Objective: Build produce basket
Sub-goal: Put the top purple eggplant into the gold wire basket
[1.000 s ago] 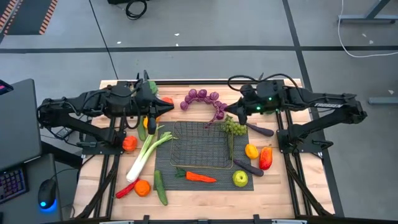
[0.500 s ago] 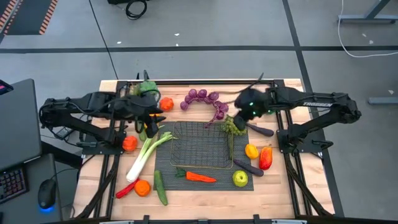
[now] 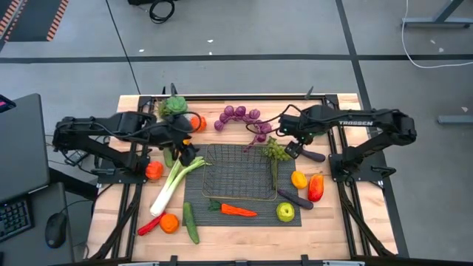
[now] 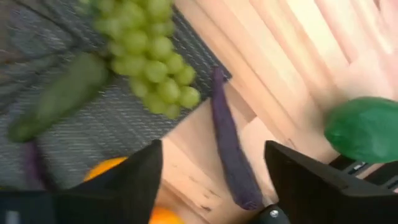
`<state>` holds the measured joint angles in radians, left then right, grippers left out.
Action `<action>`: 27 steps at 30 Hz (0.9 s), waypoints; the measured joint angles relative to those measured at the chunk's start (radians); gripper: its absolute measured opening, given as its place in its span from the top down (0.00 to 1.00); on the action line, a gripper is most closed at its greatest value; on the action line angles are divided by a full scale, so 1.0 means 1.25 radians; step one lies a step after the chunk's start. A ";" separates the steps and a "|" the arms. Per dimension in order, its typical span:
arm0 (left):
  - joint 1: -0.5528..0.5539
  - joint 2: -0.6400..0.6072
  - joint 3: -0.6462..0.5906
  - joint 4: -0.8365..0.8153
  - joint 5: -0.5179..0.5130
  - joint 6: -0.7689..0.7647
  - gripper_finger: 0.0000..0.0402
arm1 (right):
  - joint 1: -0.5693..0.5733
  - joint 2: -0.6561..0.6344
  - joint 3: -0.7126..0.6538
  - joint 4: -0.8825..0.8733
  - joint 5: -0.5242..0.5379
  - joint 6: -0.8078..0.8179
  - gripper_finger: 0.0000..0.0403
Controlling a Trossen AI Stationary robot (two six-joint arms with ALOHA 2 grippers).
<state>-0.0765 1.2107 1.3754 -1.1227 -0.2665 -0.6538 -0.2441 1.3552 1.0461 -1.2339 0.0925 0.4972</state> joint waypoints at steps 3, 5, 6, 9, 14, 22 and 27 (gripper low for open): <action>0.000 -0.002 -0.001 -0.059 0.008 -0.040 0.24 | -0.017 0.001 -0.051 0.019 -0.008 -0.034 0.18; 0.000 -0.001 0.000 -0.083 0.008 -0.065 0.24 | -0.026 0.000 -0.085 0.028 -0.028 -0.053 0.16; 0.000 -0.001 -0.001 -0.088 0.008 -0.077 0.25 | -0.029 0.000 -0.099 0.029 -0.036 -0.063 0.16; -0.005 -0.002 -0.001 -0.087 0.008 -0.097 0.25 | -0.033 0.000 -0.144 0.034 -0.052 -0.089 0.17; -0.016 -0.002 -0.001 -0.086 0.008 -0.097 0.25 | -0.033 0.000 -0.219 0.053 -0.061 -0.112 0.22; -0.016 -0.002 -0.001 -0.084 0.008 -0.098 0.25 | -0.034 0.000 -0.286 0.100 -0.080 -0.106 0.30; -0.015 -0.002 -0.001 -0.072 0.008 -0.102 0.25 | -0.034 0.000 -0.286 0.108 -0.058 -0.083 0.37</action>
<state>-0.0958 1.2087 1.3746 -1.2125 -0.2565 -0.7812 -0.2871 1.3548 0.6888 -1.0988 0.0205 0.3932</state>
